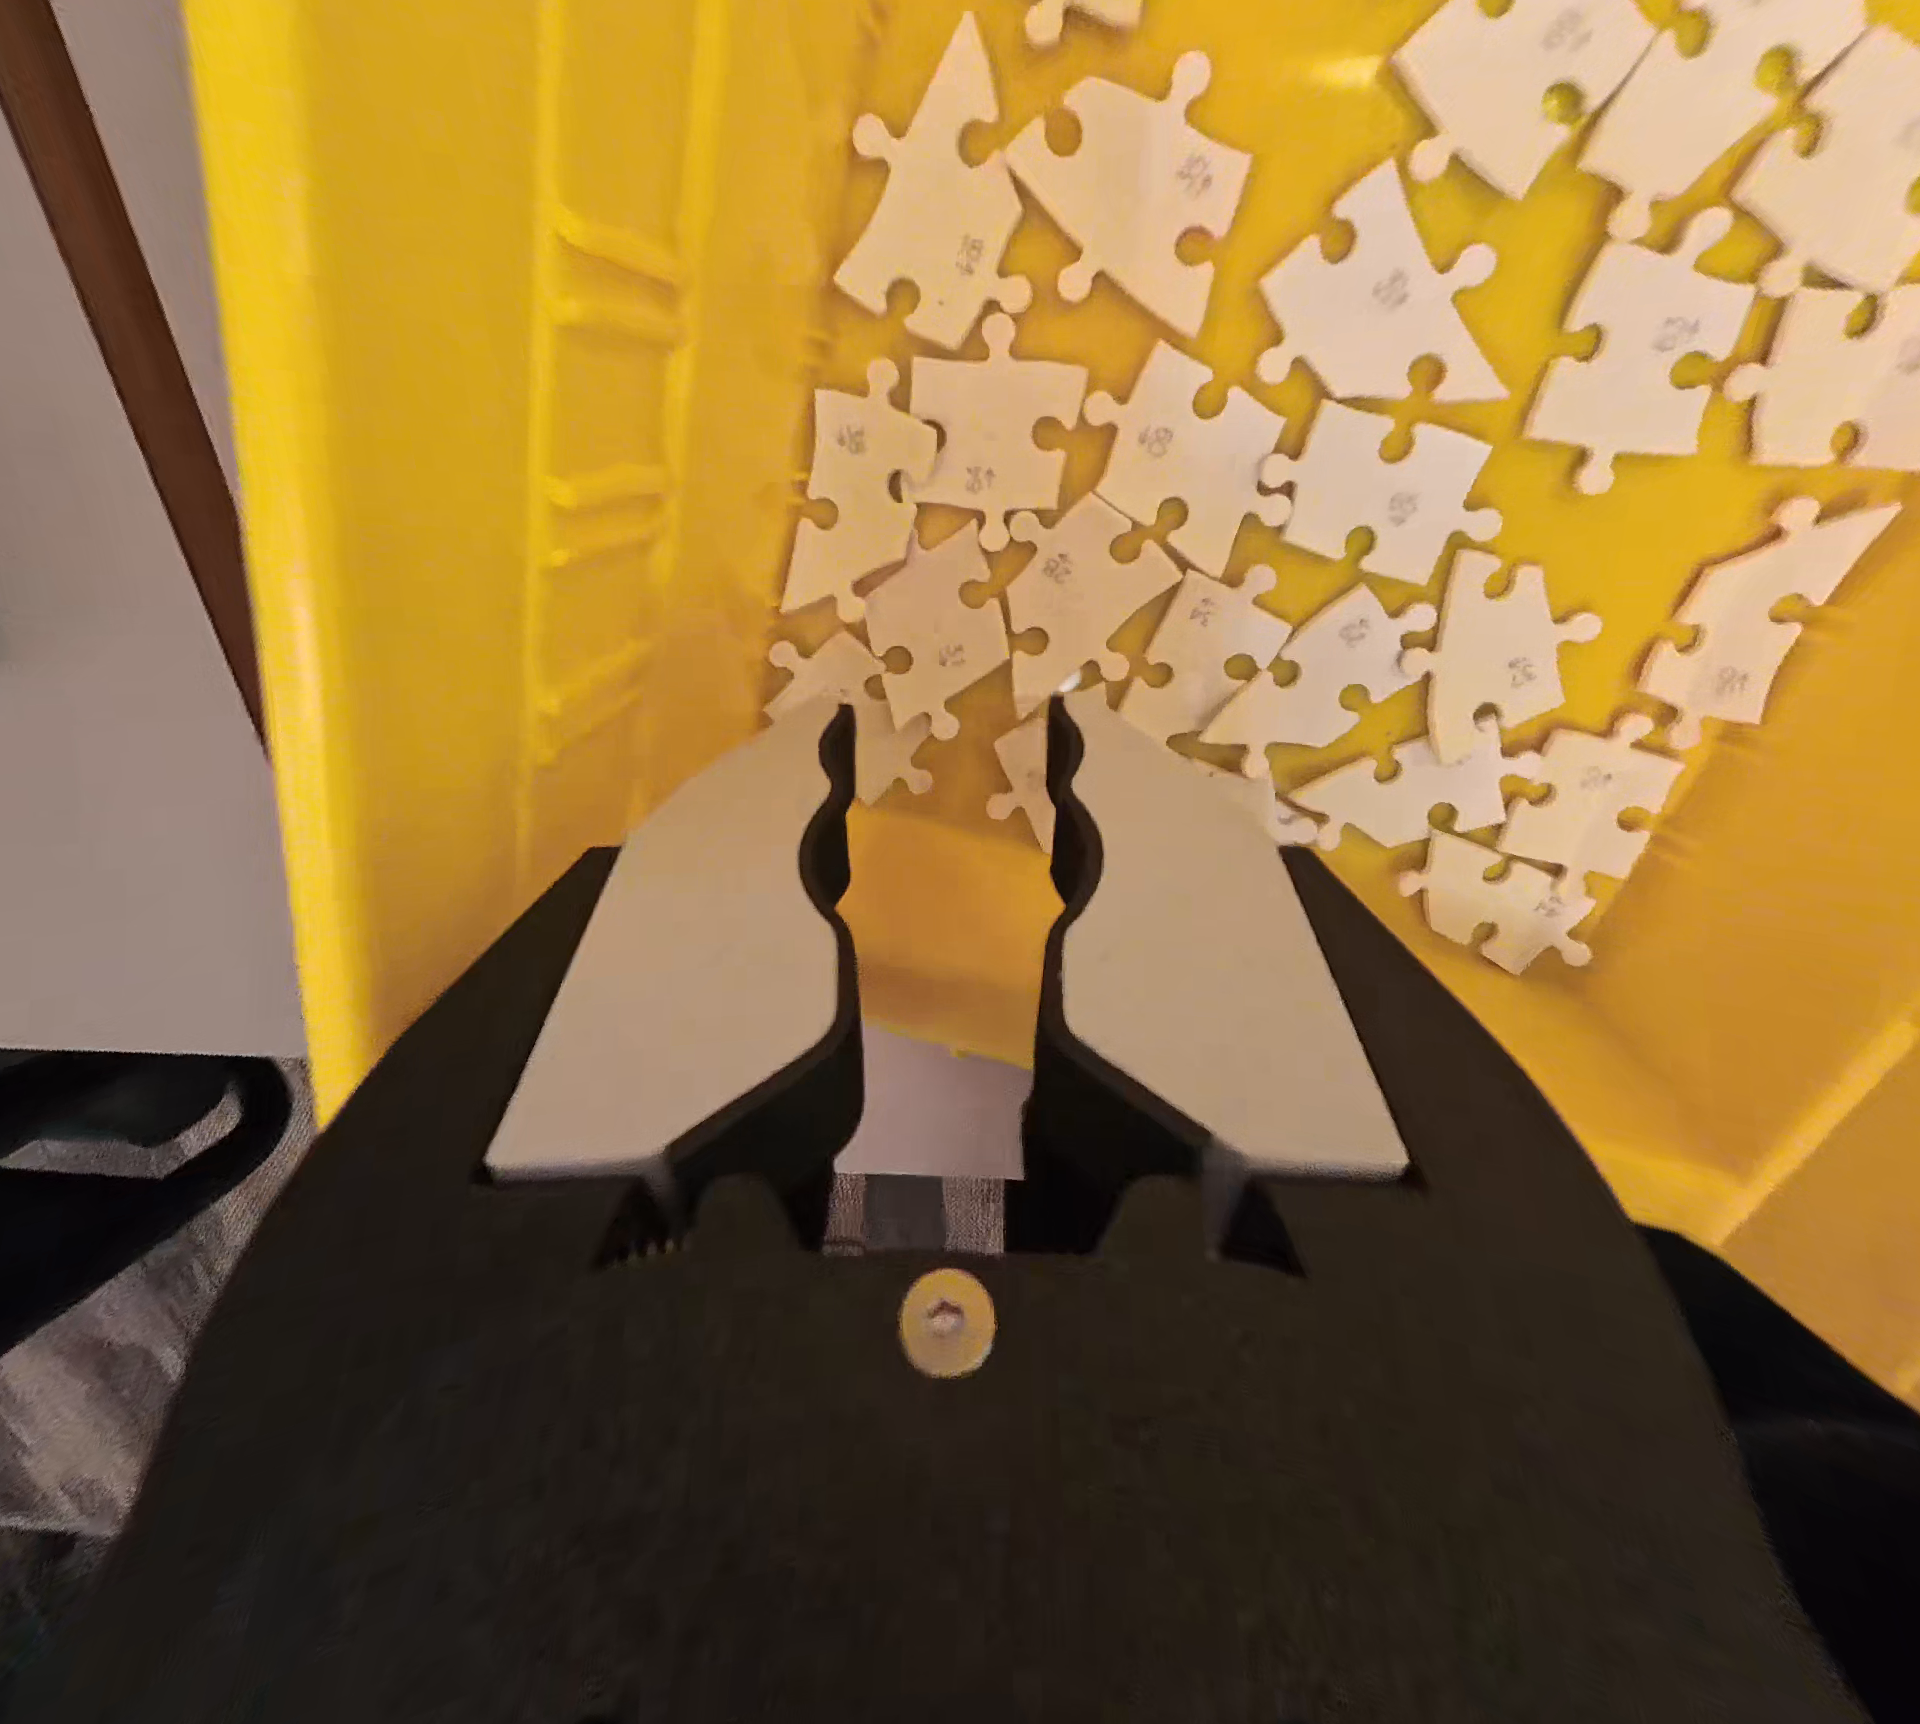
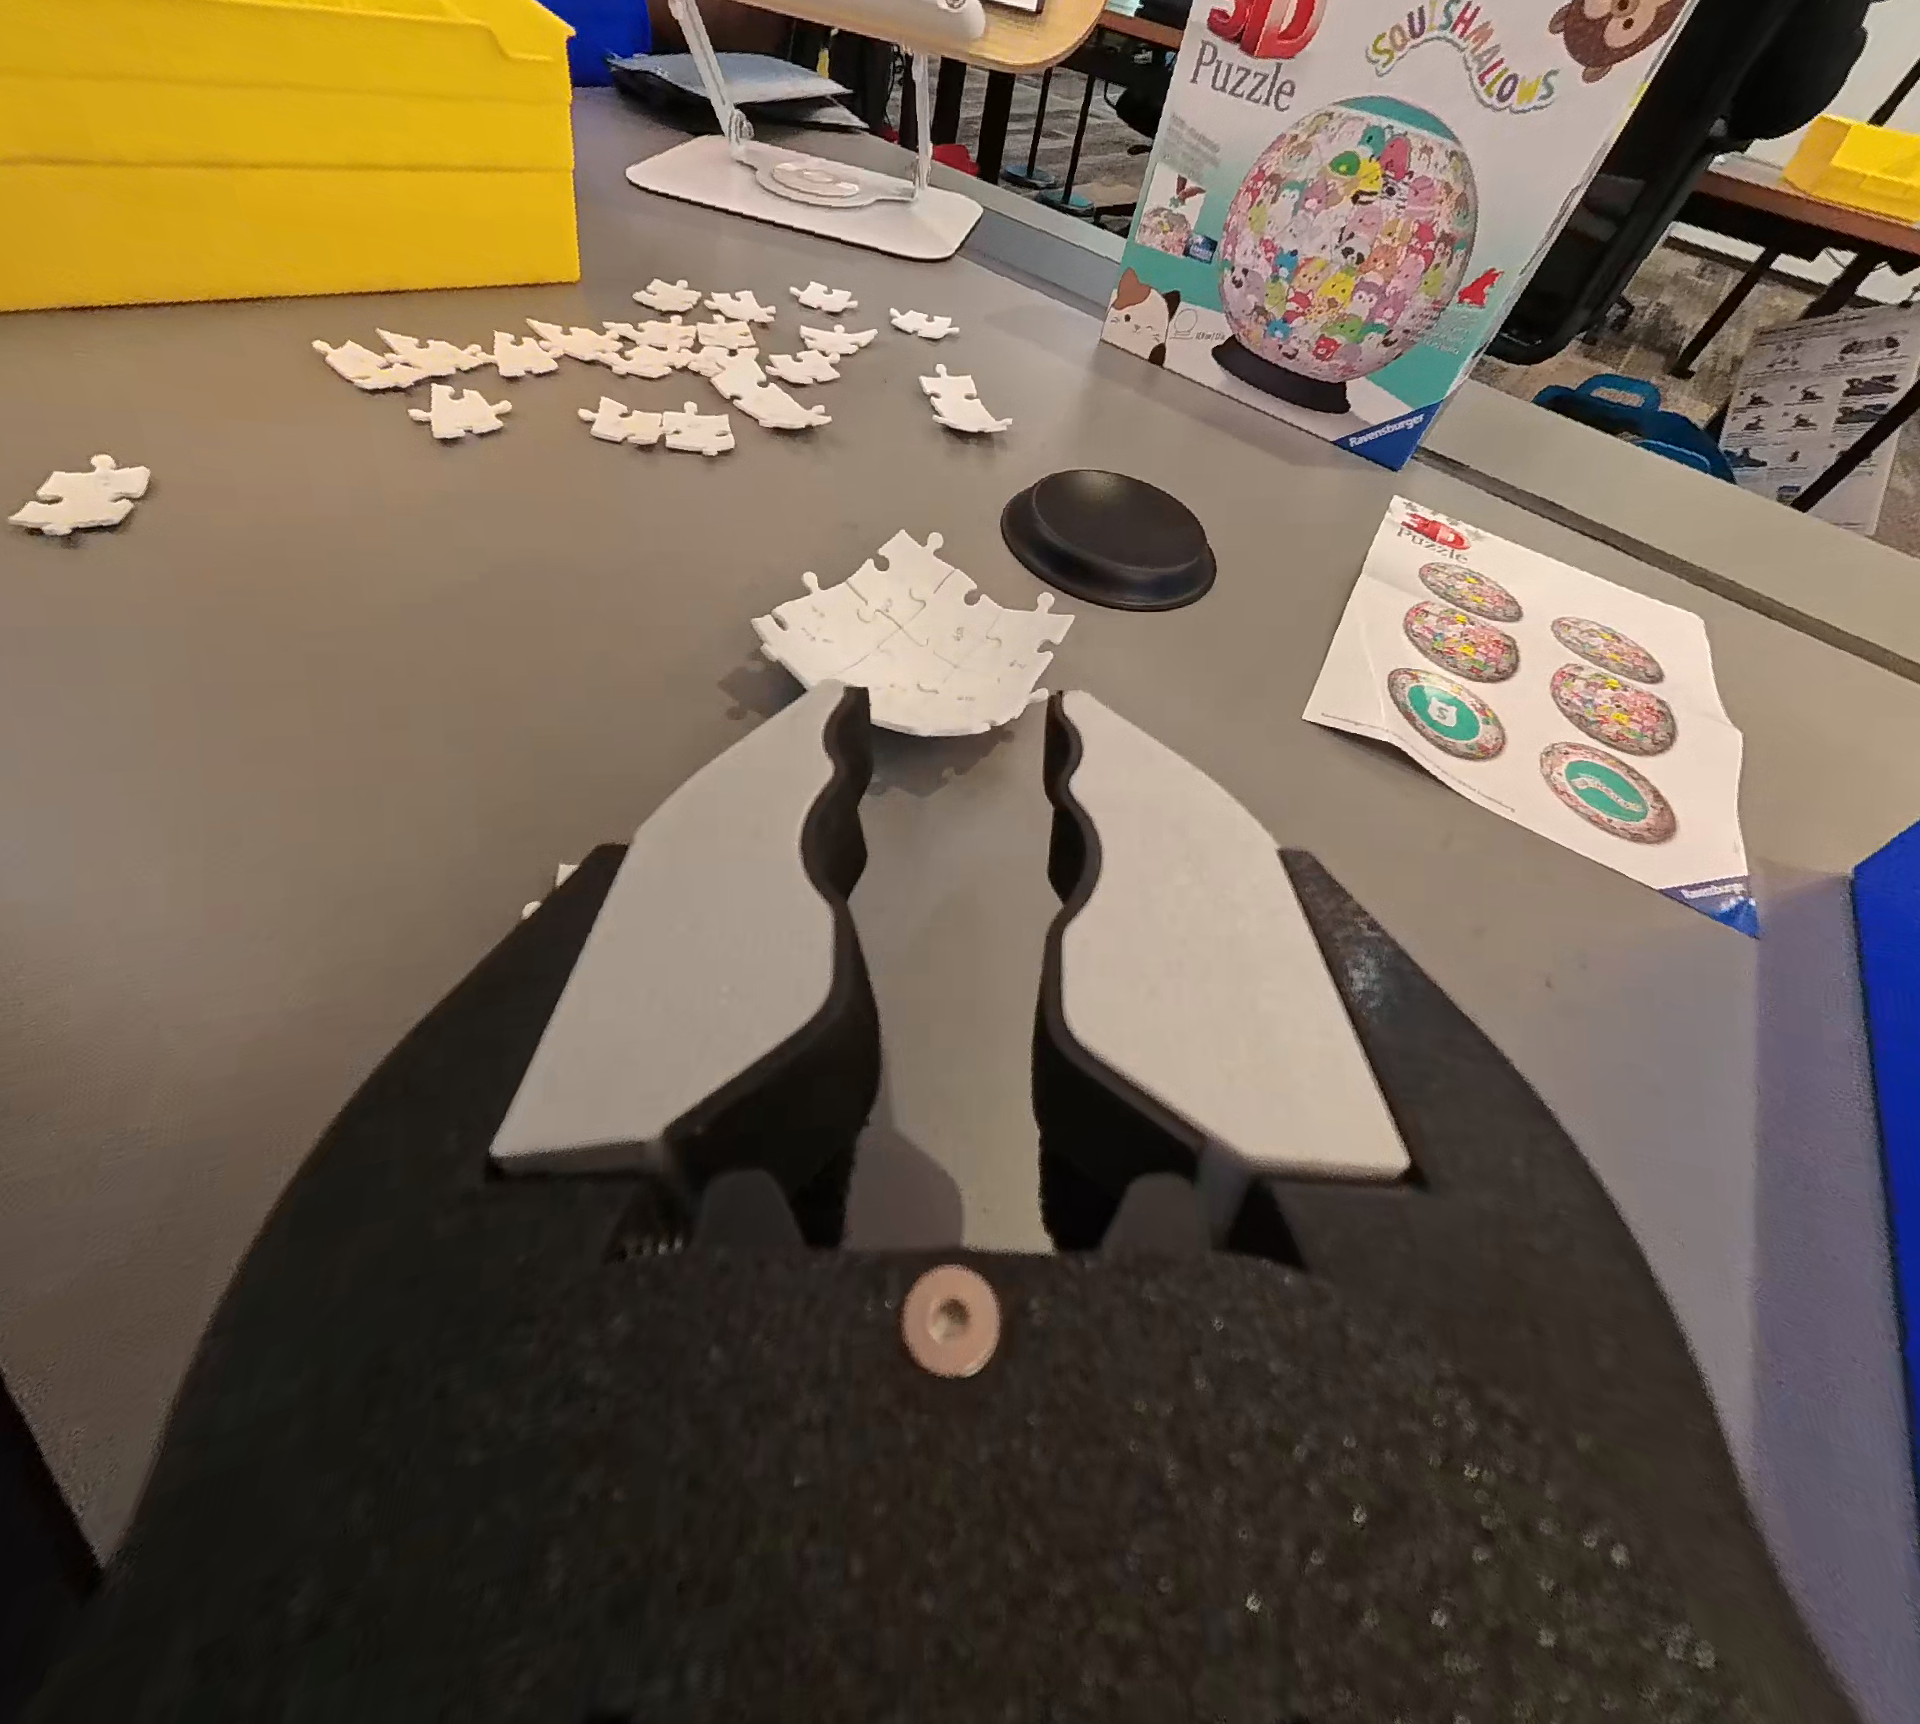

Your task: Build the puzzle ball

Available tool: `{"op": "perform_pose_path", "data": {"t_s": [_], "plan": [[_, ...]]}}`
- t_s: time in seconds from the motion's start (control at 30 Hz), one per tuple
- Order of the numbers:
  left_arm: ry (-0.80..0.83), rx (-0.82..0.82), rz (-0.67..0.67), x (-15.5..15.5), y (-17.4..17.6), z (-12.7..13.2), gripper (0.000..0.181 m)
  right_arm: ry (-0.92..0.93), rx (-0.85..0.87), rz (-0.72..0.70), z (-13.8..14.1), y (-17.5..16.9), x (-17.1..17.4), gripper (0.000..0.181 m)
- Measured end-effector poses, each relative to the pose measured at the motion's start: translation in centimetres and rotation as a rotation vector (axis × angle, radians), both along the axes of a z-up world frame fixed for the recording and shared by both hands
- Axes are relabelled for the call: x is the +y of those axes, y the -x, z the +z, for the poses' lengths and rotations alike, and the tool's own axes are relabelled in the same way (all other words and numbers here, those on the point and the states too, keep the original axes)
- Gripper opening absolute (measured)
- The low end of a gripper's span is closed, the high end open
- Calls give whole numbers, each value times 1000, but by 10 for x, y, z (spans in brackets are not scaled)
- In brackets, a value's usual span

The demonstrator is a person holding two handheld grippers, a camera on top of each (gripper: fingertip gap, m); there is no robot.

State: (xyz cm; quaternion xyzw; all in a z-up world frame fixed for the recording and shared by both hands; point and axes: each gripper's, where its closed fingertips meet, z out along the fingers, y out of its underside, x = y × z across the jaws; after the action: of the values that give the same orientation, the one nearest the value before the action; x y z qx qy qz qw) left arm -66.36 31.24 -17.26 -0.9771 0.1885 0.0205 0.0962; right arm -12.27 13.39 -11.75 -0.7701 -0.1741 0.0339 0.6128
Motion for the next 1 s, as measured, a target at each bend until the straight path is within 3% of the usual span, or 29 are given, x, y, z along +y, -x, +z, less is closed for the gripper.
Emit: {"op": "perform_pose_path", "data": {"t_s": [0.2, 0.4, 0.7, 0.83, 1.0], "plan": [[154, 134, -1, 0, 2, -13, 44, 19, 1, 7, -2, 1, 1, 31], [241, 171, 15, 3, 3, -17, 24, 31, 15, 12, -3, 1, 1, 31], [264, 195, -8, -2, -3, -13, 23, 38, 42, 28, -3, 1, 1, 31], [216, 204, -1, -19, -7, 13, 23, 26, 46, 36, -1, 2, 0, 30], [30, 140, -1, -43, -34, 78, 23, 10, 55, 44, 1, 2, -2, 29]]}}
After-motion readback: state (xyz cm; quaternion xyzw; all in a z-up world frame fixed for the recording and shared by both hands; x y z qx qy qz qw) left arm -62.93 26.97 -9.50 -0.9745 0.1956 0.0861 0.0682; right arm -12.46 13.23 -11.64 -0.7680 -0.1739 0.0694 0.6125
